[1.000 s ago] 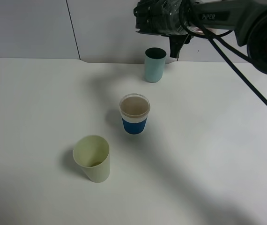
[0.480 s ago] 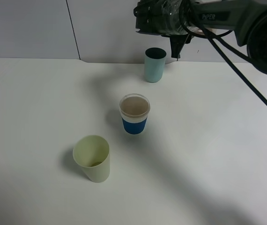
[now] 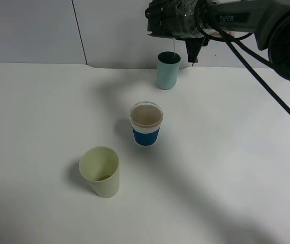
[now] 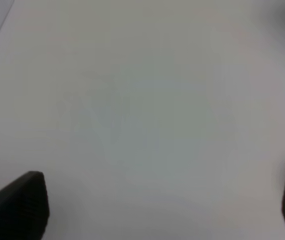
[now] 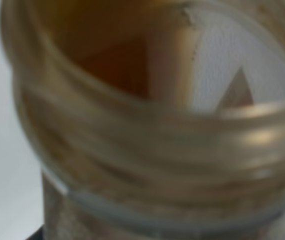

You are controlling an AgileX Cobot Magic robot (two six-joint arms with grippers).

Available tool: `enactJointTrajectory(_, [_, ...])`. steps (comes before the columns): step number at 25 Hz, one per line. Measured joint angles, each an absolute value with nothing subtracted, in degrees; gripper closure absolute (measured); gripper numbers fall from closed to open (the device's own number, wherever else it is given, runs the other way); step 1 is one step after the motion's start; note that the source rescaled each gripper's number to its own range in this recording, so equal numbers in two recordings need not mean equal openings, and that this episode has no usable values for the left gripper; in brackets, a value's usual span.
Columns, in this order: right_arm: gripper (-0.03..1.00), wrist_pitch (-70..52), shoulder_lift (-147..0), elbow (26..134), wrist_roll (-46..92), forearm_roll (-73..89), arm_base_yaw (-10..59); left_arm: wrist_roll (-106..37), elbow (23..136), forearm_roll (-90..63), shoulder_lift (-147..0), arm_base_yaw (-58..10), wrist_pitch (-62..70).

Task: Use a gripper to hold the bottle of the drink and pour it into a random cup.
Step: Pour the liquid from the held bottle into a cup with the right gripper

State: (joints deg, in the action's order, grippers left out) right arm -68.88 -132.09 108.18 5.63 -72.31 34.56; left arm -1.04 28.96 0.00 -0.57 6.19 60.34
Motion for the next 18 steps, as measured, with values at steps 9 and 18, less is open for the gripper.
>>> enactJointTrajectory(9, [0.97,-69.0,-132.1,108.2,6.4,-72.9,34.6,-1.0,29.0,0.0,-0.6,6.2,60.3])
enactJointTrajectory(18, [0.97,-69.0,-132.1,108.2,6.4,-72.9,34.6,-1.0,29.0,0.0,-0.6,6.2,60.4])
